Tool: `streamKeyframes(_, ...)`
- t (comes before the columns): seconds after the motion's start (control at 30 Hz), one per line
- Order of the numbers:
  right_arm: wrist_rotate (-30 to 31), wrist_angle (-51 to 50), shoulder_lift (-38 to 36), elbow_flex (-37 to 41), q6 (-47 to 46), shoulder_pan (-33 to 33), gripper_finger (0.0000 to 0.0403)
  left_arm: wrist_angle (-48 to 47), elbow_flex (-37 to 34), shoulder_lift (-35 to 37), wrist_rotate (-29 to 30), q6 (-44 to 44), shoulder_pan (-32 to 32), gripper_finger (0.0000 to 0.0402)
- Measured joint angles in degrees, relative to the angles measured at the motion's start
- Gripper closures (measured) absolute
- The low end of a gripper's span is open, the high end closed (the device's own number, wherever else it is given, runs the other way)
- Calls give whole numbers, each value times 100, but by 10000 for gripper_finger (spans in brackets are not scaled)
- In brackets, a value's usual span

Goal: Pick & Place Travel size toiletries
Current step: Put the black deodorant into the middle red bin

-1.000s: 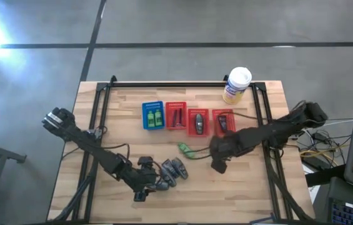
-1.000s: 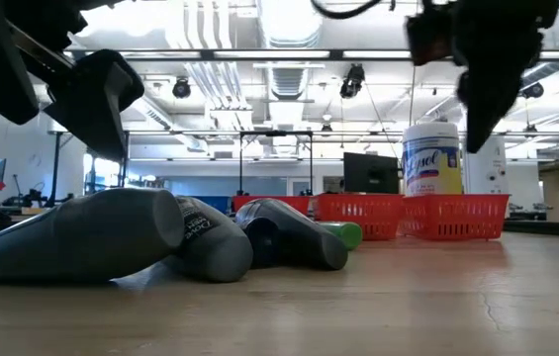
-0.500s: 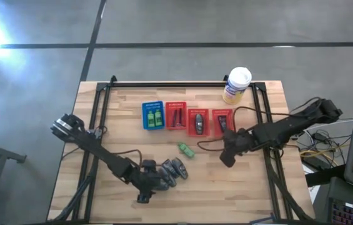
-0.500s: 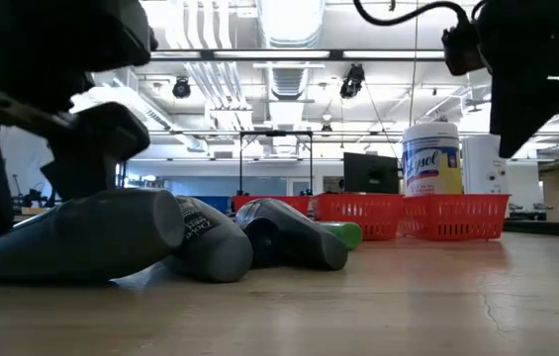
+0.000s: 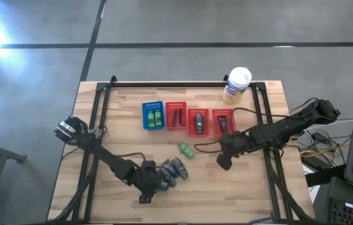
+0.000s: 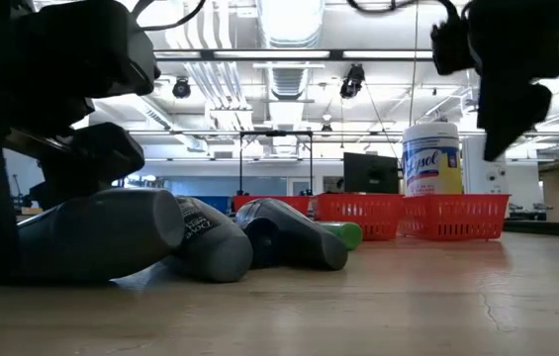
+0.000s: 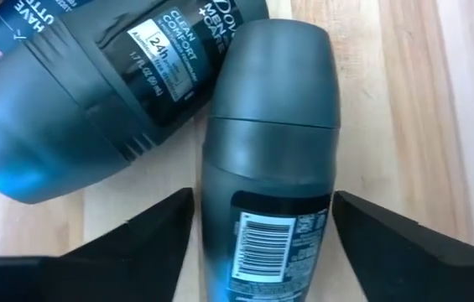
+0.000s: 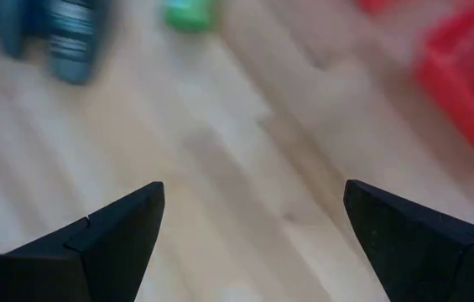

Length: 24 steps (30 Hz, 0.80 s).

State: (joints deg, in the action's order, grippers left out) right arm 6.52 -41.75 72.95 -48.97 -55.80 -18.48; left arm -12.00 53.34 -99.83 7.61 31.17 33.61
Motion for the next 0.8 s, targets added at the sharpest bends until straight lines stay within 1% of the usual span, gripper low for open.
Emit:
streamKeyframes(0.13, -385, 820, 40, 0, 89, -2, 37, -31, -9, -2, 29, -137, -2, 172)
streamKeyframes(0.2, -412, 1029, 42, 2, -98, 0, 39, -32, -9, -2, 27, -173, -14, 196)
streamKeyframes(0.37, -521, 1111, 39, 4, -800, 0, 45, -55, -12, 58, 86, -188, -40, 198)
streamKeyframes(0.43, -667, 1121, 39, 4, -1109, 0, 47, -185, -30, 235, 210, -172, -52, 198)
streamKeyframes(0.5, -716, 1253, 39, 4, -1445, 0, 49, -361, -12, 594, 377, -129, -87, 198)
streamKeyframes(0.6, -717, 1825, 39, 4, -1876, 8, 50, -582, 9, 1230, 822, -79, -169, 198)
streamKeyframes(0.7, -657, 2628, 108, 3, -2045, 111, 46, -572, -4, 1734, 1407, -249, -372, 198)
streamKeyframes(0.8, -572, 3234, 251, 2, -2053, 234, 40, -527, 11, 1983, 1532, -440, -732, 198)
